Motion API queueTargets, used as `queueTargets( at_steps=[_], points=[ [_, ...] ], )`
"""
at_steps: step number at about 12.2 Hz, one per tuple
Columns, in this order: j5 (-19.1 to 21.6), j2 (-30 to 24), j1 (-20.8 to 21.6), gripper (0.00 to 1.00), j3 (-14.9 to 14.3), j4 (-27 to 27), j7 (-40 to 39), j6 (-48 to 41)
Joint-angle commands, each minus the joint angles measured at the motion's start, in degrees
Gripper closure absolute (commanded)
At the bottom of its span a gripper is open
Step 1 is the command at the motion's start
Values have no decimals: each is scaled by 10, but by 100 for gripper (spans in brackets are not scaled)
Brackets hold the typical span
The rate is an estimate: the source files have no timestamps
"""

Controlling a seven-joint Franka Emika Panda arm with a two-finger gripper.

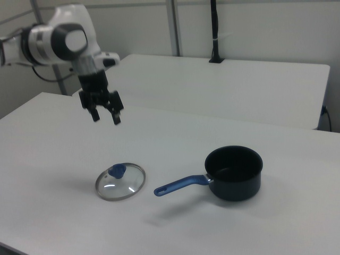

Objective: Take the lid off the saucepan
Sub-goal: 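Set the lid on the table, release the knob, raise the gripper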

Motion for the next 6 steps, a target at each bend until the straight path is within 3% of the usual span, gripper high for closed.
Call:
queueTargets(
  at_steps=[1,3,6],
  points=[
    [38,-27,91,0,-105,39,6,-28],
    [49,-40,125,0,-152,39,-9,-34],
    [50,-45,120,0,-153,47,-19,-47]
  ],
)
